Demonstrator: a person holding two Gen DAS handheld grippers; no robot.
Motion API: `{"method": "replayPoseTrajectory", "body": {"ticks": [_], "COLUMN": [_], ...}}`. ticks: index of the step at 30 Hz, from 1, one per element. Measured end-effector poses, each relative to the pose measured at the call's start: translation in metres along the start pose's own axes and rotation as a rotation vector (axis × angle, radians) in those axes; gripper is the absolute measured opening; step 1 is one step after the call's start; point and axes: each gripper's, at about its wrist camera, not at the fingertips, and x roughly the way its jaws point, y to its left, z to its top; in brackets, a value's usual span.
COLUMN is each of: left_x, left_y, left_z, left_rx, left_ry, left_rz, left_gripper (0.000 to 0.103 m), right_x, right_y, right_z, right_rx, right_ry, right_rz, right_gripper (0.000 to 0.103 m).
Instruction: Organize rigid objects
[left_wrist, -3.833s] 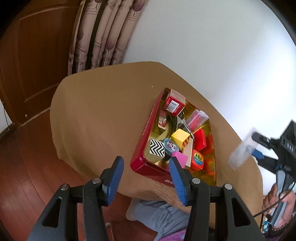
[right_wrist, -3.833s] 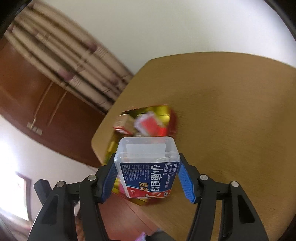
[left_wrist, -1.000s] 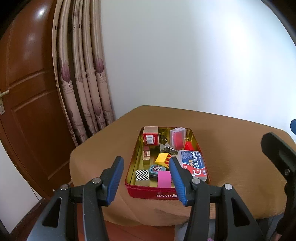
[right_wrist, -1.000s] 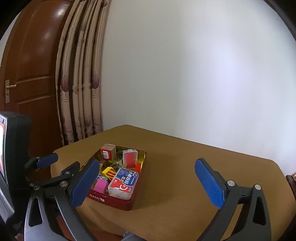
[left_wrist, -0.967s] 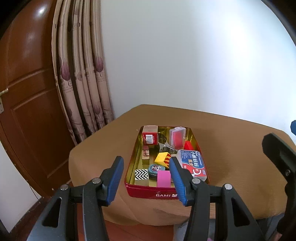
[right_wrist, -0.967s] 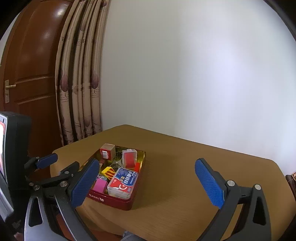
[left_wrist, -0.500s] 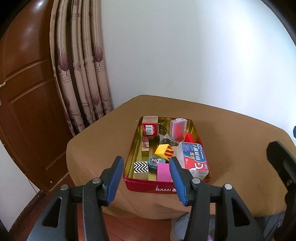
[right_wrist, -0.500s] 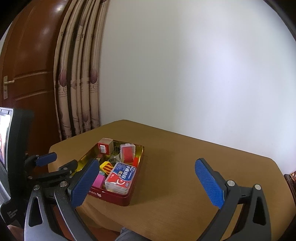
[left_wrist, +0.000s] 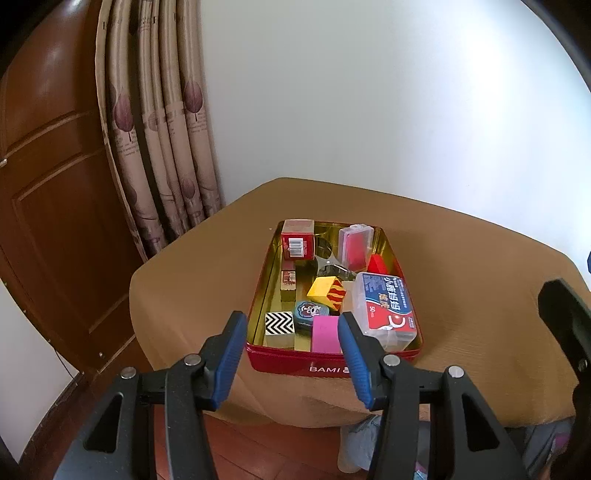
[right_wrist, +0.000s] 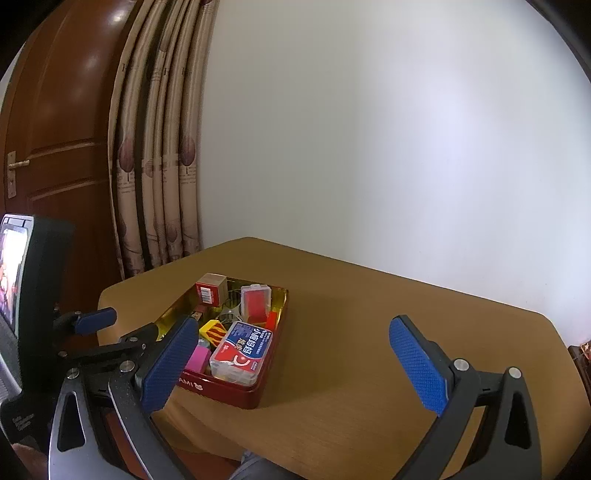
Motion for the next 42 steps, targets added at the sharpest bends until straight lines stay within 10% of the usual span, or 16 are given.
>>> {"method": "replayPoseTrajectory", "body": {"ticks": [42], "left_x": [0.0052], "left_y": [0.0024], "left_z": [-0.0028], "left_rx": [-0.019], "left_ry": [0.030], "left_rz": [0.013], "left_gripper": [0.055], "right_x": [-0.0002], "right_y": [0.0041], "right_z": [-0.0024], "right_rx": [-0.014], "right_ry": [0.026], "right_rz": [0.041], "right_gripper": [0.102]}}
